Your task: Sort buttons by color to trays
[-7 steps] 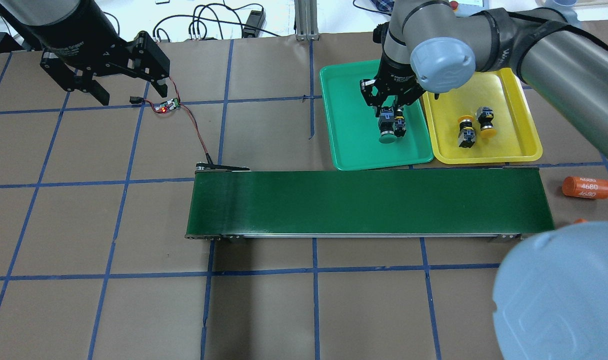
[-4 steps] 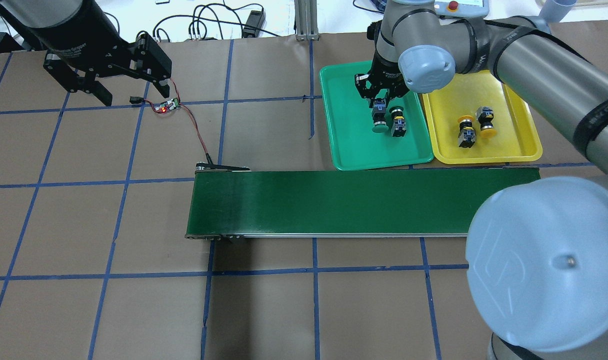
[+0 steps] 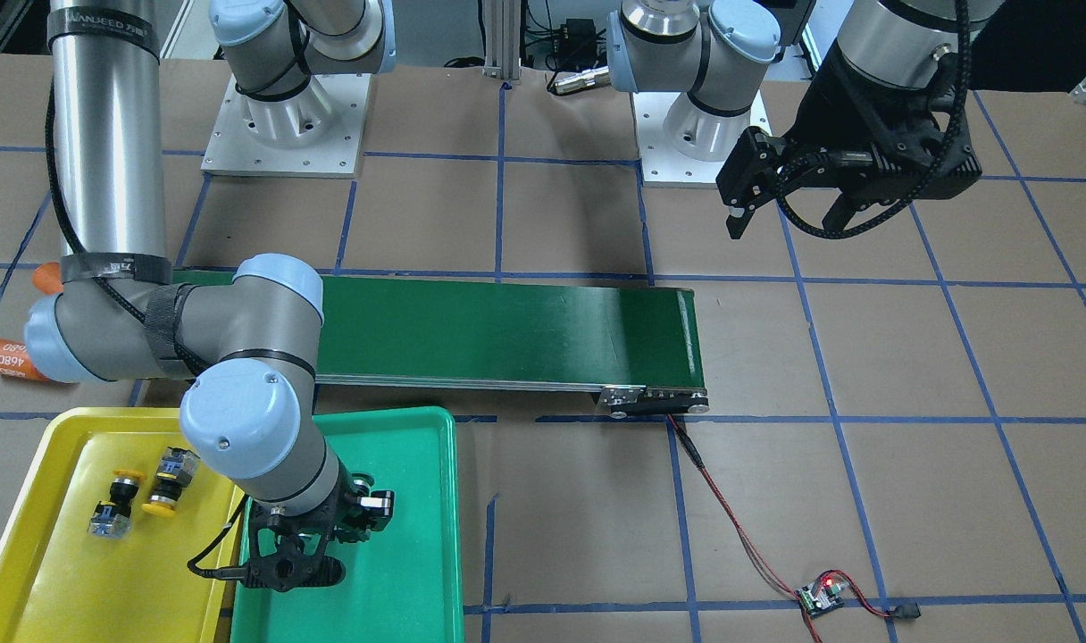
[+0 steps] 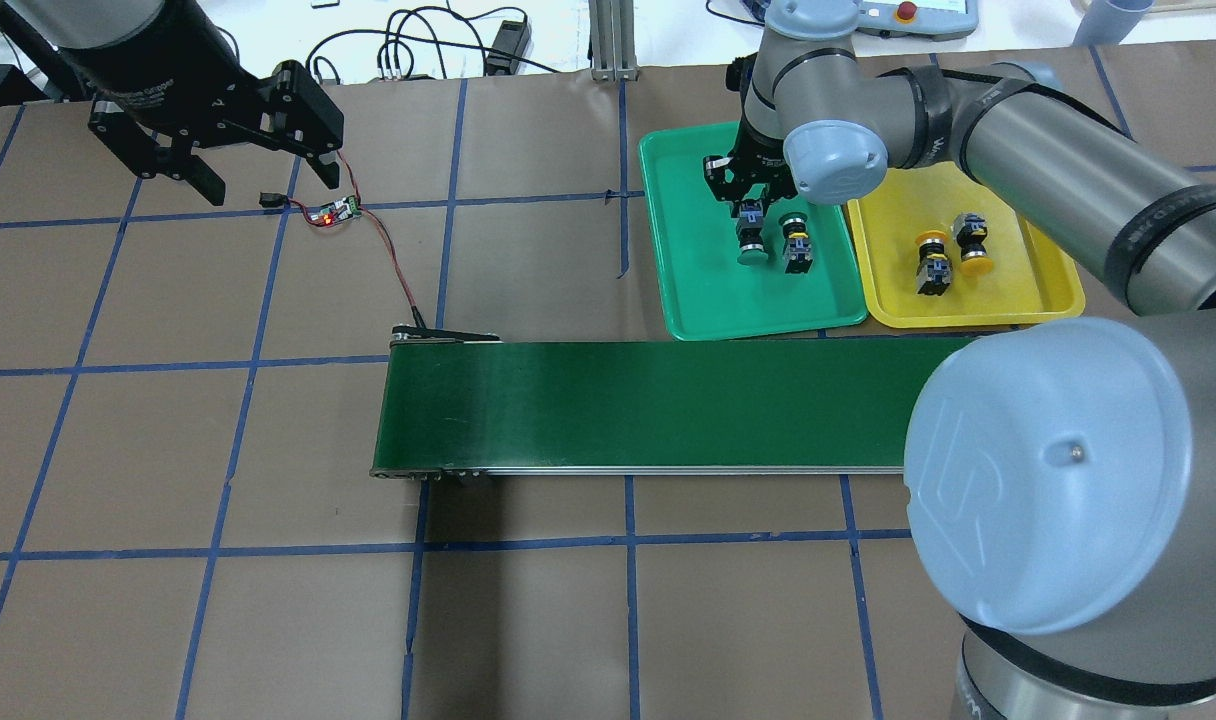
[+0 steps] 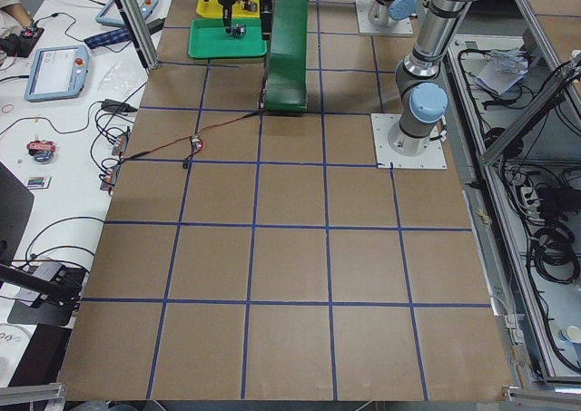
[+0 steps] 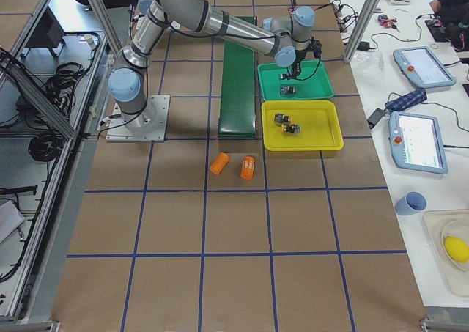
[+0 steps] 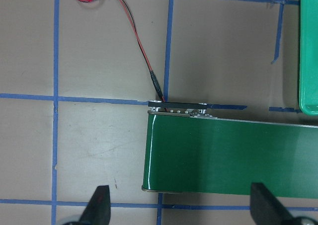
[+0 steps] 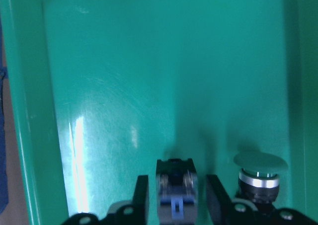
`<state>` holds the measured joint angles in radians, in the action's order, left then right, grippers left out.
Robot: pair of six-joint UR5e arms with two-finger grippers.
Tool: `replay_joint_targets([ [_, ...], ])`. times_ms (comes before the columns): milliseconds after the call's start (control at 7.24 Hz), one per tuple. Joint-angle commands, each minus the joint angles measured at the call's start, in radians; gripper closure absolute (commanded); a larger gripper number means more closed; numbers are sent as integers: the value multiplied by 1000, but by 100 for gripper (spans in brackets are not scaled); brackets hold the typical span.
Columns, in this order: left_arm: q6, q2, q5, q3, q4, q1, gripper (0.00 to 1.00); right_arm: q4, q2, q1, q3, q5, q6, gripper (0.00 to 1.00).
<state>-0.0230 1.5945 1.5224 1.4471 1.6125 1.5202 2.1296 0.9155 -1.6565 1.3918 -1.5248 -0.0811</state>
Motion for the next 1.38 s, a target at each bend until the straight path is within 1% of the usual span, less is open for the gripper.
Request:
replay_joint_targets([
  [0, 0, -2, -1, -1, 0, 0, 0, 0, 13, 17, 3, -5, 0, 0],
  [138, 2, -2, -1, -1, 0, 0, 0, -11, 46, 20, 6, -5, 0, 0],
  [276, 2, -2, 1, 1, -3, 0, 0, -80, 115, 24, 15, -5, -2, 0],
  [414, 2, -2, 1, 1, -3, 0, 0, -193, 193, 40, 22, -6, -5, 0],
  [553, 2, -1, 1, 1, -3, 0, 0, -248, 250, 61, 29, 1, 3, 0],
  [691, 0, 2, -1, 1, -3, 0, 0, -360, 343, 72, 56, 2, 6, 0],
  [829, 0, 2, 1, 1, -3, 0, 0, -406, 446, 78, 125, -3, 21, 0],
  [1105, 0, -1, -1, -2, -5, 0, 0, -425, 657, 89, 302, -8, 23, 0],
  [1243, -3, 2, -1, 2, -3, 0, 0, -524, 731, 109, 320, -2, 24, 0],
])
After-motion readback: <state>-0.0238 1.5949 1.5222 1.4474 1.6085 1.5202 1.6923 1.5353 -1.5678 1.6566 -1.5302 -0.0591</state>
